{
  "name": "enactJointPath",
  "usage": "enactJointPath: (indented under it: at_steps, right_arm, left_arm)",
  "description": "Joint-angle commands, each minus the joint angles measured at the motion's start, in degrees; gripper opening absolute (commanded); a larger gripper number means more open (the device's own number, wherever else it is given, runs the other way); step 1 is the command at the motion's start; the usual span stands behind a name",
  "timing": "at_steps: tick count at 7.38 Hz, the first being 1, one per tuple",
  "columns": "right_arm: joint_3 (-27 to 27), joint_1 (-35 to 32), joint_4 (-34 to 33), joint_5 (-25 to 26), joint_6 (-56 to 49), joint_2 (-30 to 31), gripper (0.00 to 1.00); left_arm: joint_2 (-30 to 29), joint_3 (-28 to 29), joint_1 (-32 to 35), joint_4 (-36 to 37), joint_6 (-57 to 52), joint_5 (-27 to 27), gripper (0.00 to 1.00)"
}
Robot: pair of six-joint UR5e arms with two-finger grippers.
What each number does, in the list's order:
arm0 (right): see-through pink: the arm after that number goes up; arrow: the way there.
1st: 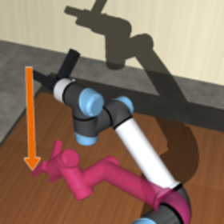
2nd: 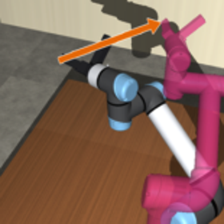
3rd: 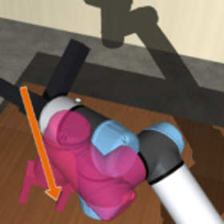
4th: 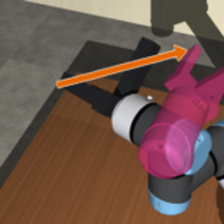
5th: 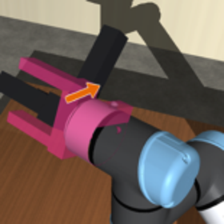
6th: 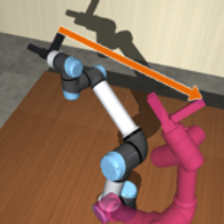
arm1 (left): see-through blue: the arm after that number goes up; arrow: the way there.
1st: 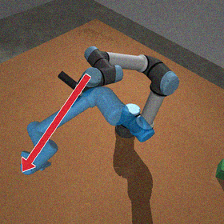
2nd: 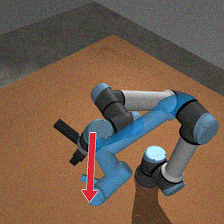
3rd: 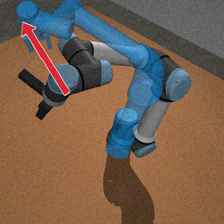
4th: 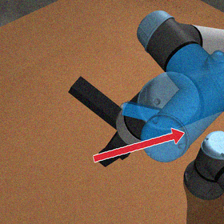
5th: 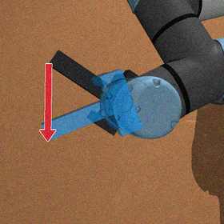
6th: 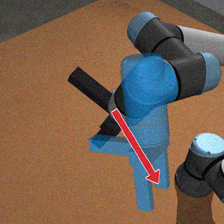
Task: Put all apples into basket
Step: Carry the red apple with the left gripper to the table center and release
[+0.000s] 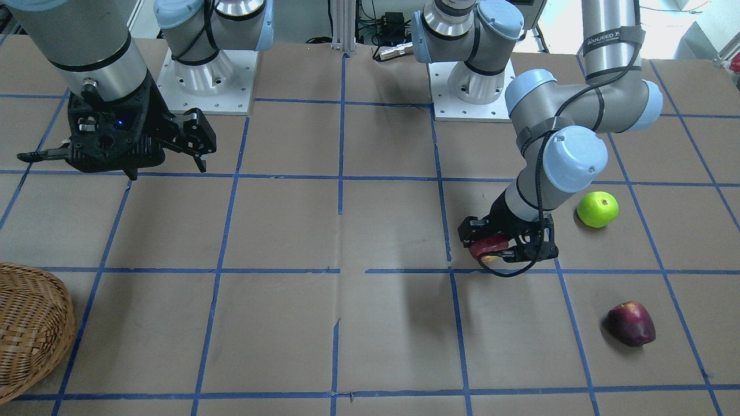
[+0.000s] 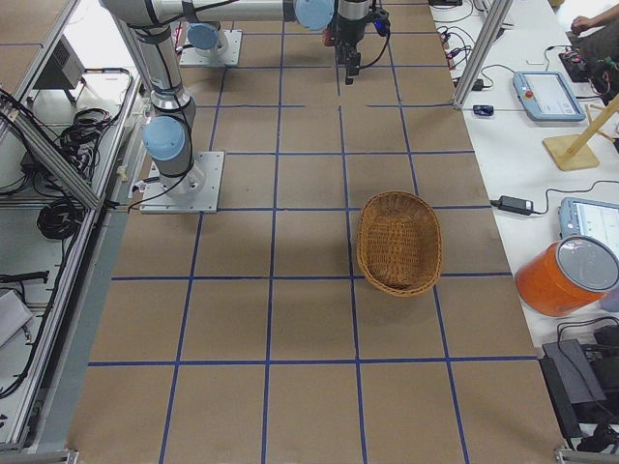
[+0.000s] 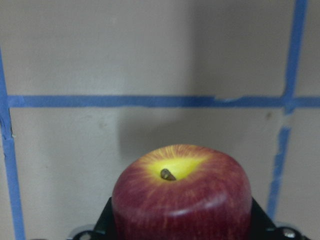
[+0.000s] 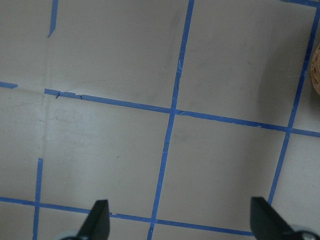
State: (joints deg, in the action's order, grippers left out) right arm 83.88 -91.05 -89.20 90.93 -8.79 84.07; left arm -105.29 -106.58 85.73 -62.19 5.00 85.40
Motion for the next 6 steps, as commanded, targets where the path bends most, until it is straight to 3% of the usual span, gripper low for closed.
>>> enactJointPath:
  at_steps: [1,2,4,6]
  right_arm:
    - [0.1,0.1,0.0,0.1,0.0,0.0,1.00]
    - [0.1,0.1,0.0,0.1,0.0,0.0,1.00]
    - [-0.1,0.2,0.2,0.1,0.0,0.1,1.00]
    - [-0.4,0.2,-0.1,0.2,-0.1,0.0,1.00]
  left_arm:
    - [-4.8,6.0,11.2,-0.6,20.7,-3.2,0.38]
    - [-7.2,6.3,15.8,4.9,28.2,-3.5,0.38]
    - [-11.6,6.3,20.0,17.3,45.8,-10.1,0.38]
    - [-14.2,6.0,21.9,19.0,46.9,-9.6,0.40]
